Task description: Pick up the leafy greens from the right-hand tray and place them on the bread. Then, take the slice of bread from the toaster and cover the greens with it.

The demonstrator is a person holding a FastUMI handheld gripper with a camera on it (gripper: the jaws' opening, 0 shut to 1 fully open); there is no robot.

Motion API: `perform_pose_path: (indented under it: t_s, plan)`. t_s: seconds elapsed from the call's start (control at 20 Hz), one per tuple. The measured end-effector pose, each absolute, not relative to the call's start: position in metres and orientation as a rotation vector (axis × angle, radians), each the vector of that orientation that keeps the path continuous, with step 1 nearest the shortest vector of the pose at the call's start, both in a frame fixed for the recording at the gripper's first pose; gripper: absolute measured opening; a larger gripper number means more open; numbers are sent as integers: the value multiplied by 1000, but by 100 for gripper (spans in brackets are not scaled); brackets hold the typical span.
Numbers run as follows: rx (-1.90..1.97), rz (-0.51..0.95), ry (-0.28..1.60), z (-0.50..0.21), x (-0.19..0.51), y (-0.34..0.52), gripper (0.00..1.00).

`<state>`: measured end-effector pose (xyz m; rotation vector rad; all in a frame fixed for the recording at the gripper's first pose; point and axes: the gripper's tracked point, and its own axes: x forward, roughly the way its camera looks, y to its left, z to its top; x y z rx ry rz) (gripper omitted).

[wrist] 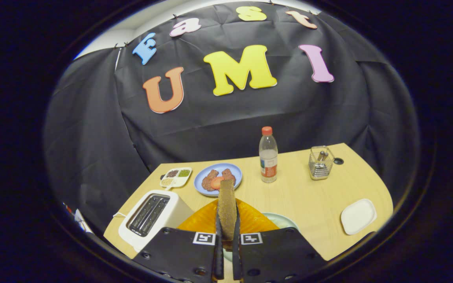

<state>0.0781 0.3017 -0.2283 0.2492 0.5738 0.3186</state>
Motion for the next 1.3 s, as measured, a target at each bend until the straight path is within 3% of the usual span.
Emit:
perform_pose_path:
  t_s: [0.6,0.8,1.0,1.3]
  plan:
    - [283,308,654,-318,88,312,9]
    - [265,272,662,-329,90,288,15]
    - [248,244,692,-346,91,263,31]
    - [219,195,654,-335,103,213,82]
